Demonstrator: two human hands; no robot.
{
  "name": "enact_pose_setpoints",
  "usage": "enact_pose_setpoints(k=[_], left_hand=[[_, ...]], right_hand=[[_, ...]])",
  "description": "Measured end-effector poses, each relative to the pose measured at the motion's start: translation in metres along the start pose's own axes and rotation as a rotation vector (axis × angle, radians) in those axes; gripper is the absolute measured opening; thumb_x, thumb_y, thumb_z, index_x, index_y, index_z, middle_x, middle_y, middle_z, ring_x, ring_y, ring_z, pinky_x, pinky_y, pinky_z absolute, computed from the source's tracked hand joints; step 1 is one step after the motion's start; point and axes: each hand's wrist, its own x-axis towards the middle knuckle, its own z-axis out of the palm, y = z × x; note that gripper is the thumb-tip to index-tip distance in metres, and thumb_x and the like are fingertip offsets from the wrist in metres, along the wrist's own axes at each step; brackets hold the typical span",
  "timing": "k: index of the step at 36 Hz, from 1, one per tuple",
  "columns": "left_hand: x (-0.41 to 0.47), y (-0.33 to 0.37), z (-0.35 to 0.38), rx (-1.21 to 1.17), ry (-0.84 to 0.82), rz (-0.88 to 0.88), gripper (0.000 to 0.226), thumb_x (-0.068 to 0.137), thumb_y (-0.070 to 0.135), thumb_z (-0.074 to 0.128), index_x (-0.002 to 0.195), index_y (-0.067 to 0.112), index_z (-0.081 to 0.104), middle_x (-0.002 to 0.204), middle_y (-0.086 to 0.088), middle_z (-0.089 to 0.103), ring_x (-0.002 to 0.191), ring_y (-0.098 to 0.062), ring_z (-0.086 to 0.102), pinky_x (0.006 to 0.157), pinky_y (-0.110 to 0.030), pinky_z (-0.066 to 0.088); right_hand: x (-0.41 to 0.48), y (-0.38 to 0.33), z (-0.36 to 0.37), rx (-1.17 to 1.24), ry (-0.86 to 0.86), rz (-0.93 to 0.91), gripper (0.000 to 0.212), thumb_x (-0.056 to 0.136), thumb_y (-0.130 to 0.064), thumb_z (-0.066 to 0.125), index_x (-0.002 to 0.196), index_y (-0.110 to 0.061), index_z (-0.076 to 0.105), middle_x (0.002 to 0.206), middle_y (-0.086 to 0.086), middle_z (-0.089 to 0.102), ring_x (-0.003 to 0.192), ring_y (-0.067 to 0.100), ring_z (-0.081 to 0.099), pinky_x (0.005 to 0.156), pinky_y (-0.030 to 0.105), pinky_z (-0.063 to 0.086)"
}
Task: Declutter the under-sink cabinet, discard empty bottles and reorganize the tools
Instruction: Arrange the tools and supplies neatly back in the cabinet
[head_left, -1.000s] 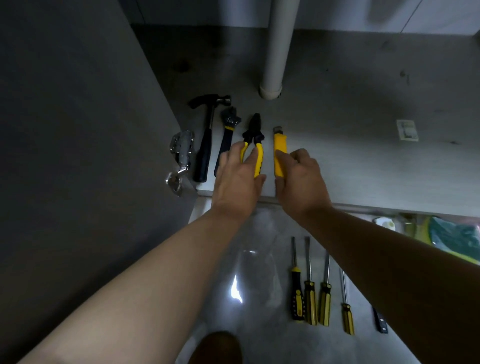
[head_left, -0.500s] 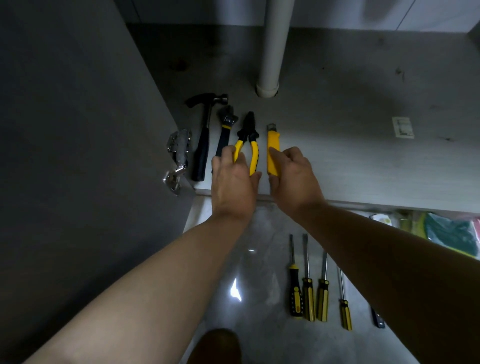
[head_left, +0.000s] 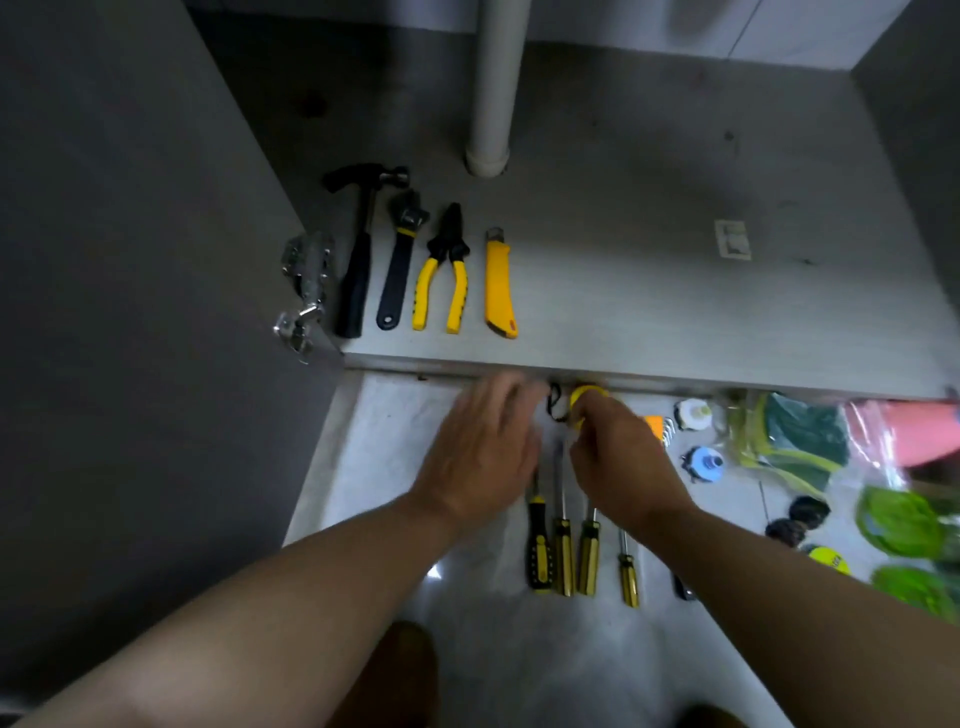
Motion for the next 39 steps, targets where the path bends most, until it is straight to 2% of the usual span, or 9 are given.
enact_pose_setpoints(k=[6, 10, 14, 16, 20, 26, 29, 33, 39], left_hand=[[-0.052, 0.007, 0.026, -0.272, -0.658, -0.104, 0.053, 0.098, 0.041, 0.057, 0.145, 0.041, 0.031, 0.119, 0.004, 0.051, 0.101, -0.019, 0.061, 0.080, -0.039, 0.056], [-0.063, 0.010, 0.032, -0.291, -0.816, -0.168, 0.054, 0.090, 0.042, 0.069, 0.134, 0.038, 0.038, 0.115, -0.001, 0.059, 0.100, -0.023, 0.061, 0.083, -0.040, 0.054], [-0.067, 0.014, 0.035, -0.274, -0.907, -0.150, 0.058, 0.088, 0.041, 0.072, 0.139, 0.029, 0.047, 0.120, -0.010, 0.063, 0.105, -0.028, 0.063, 0.089, -0.040, 0.053], [-0.067, 0.015, 0.036, -0.257, -0.901, -0.152, 0.055, 0.087, 0.040, 0.074, 0.135, 0.024, 0.050, 0.118, -0.011, 0.063, 0.106, -0.030, 0.063, 0.089, -0.040, 0.053], [-0.065, 0.016, 0.035, -0.269, -0.876, -0.170, 0.046, 0.085, 0.037, 0.078, 0.117, 0.017, 0.053, 0.116, -0.009, 0.064, 0.104, -0.028, 0.062, 0.087, -0.041, 0.053], [-0.064, 0.011, 0.024, -0.383, -0.801, -0.159, 0.050, 0.080, 0.029, 0.082, 0.118, 0.022, 0.050, 0.114, 0.001, 0.058, 0.098, -0.017, 0.058, 0.080, -0.033, 0.051], [-0.062, 0.014, 0.018, -0.439, -0.711, -0.136, 0.054, 0.079, 0.029, 0.081, 0.120, 0.028, 0.046, 0.113, 0.007, 0.052, 0.097, -0.014, 0.057, 0.078, -0.029, 0.051], [-0.046, 0.027, 0.008, -0.438, -0.510, -0.088, 0.052, 0.084, 0.033, 0.075, 0.126, 0.031, 0.045, 0.114, 0.007, 0.047, 0.096, -0.012, 0.057, 0.080, -0.037, 0.056], [0.008, 0.039, -0.016, -0.418, -0.092, -0.098, 0.054, 0.089, 0.029, 0.070, 0.137, 0.030, 0.044, 0.124, 0.008, 0.048, 0.105, -0.011, 0.059, 0.083, -0.032, 0.056]], right_hand=[[-0.037, 0.024, 0.021, -0.103, -0.297, 0.183, 0.010, 0.093, -0.015, 0.054, 0.100, -0.019, 0.060, 0.092, 0.003, 0.066, 0.083, 0.022, 0.065, 0.077, 0.041, 0.057], [-0.053, 0.031, 0.042, -0.195, -0.356, 0.327, 0.011, 0.094, -0.023, 0.057, 0.083, -0.024, 0.056, 0.084, 0.000, 0.064, 0.084, 0.022, 0.069, 0.080, 0.035, 0.059], [-0.064, 0.031, 0.059, -0.260, -0.429, 0.423, 0.011, 0.089, -0.020, 0.066, 0.099, -0.016, 0.069, 0.093, 0.006, 0.073, 0.087, 0.024, 0.073, 0.079, 0.033, 0.060], [-0.064, 0.030, 0.064, -0.300, -0.471, 0.455, 0.025, 0.085, -0.020, 0.072, 0.108, -0.013, 0.068, 0.101, 0.006, 0.072, 0.095, 0.024, 0.072, 0.077, 0.028, 0.055], [-0.058, 0.030, 0.062, -0.175, -0.509, 0.516, 0.025, 0.082, -0.017, 0.077, 0.106, -0.014, 0.069, 0.066, -0.007, 0.059, 0.047, 0.002, 0.056, 0.039, 0.005, 0.035], [-0.045, 0.025, 0.029, 0.219, -0.717, 0.679, 0.009, 0.092, -0.011, 0.067, 0.084, -0.006, 0.065, 0.066, 0.009, 0.073, 0.060, 0.020, 0.074, 0.058, 0.027, 0.061], [-0.040, 0.024, -0.008, 0.313, -0.817, 0.615, 0.006, 0.093, -0.010, 0.068, 0.092, -0.005, 0.065, 0.076, 0.011, 0.075, 0.065, 0.018, 0.074, 0.062, 0.026, 0.060], [-0.027, 0.021, -0.055, 0.398, -0.760, 0.557, 0.015, 0.094, -0.014, 0.068, 0.099, 0.000, 0.064, 0.082, 0.017, 0.073, 0.073, 0.022, 0.076, 0.061, 0.025, 0.060], [-0.006, 0.002, -0.091, 0.410, -0.676, 0.420, 0.011, 0.095, -0.019, 0.067, 0.089, -0.011, 0.066, 0.074, 0.009, 0.065, 0.058, 0.013, 0.067, 0.055, 0.023, 0.054]])
